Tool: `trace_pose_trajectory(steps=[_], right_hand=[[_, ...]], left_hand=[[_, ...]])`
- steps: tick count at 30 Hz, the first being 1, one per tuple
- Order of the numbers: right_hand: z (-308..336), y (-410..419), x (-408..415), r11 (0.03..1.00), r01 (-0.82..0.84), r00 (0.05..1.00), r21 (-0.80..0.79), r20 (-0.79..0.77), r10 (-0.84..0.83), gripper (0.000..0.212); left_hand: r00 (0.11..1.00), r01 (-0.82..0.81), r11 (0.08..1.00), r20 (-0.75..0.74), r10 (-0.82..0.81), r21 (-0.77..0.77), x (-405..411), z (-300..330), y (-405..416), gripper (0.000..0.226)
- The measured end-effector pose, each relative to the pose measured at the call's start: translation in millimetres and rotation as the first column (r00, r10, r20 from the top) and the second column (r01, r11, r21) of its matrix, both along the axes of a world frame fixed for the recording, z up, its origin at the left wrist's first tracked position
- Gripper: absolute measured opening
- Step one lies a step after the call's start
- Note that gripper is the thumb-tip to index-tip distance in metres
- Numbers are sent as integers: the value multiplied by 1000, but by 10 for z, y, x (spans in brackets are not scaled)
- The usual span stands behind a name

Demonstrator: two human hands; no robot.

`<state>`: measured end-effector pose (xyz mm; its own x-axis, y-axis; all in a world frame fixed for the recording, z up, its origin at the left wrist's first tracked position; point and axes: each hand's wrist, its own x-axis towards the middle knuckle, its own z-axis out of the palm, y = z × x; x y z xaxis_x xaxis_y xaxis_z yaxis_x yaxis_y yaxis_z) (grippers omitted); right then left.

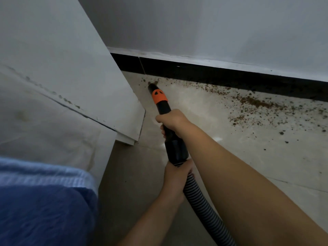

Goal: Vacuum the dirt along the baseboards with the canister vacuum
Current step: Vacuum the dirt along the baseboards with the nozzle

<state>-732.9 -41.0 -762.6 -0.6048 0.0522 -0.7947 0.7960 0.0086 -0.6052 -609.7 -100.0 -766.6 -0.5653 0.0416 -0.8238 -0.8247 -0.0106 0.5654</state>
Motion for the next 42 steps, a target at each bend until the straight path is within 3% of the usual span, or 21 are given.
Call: trace_pose_trajectory(steps=[6, 10, 14, 16, 18, 28, 32, 37, 42], right_hand=[[-35, -177, -289, 991, -123, 992, -43, -24, 122, 24], [-118, -265, -338, 994, -107, 993, -31, -48, 105, 27], [-196, -154, -244, 997, 72, 996, 28, -63, -70, 15], [-201, -9, -147, 979, 202, 978, 35, -57, -200, 13], [-180, 133, -28, 960, 279, 959, 32, -58, -276, 14], [-101, 646, 639, 873, 482, 876, 72, -38, -481, 15], [-42, 680, 593, 896, 441, 897, 53, -29, -440, 11], [-21, 548, 332, 936, 350, 936, 33, -39, -349, 12], [-15, 358, 57, 977, 214, 976, 0, -33, -214, 11]], left_hand=[[998, -51, 999, -42, 50, -18, -207, -60, -82, 20], [999, -6, 999, -33, 5, -39, -268, -147, -159, 33], [1000, 10, 999, 8, -10, -52, -267, -175, -177, 4], [998, 52, 997, 23, -51, -55, -236, -192, -148, 13], [993, 122, 991, 14, -121, -63, -170, -202, -88, 8], [938, 348, 936, 8, -348, -55, 281, -147, 202, 12], [943, 333, 943, -16, -333, -7, 271, -86, 245, 14], [980, 201, 978, -16, -200, 55, 117, -40, 207, 10], [993, 119, 992, -16, -119, 36, -55, -78, 129, 12]])
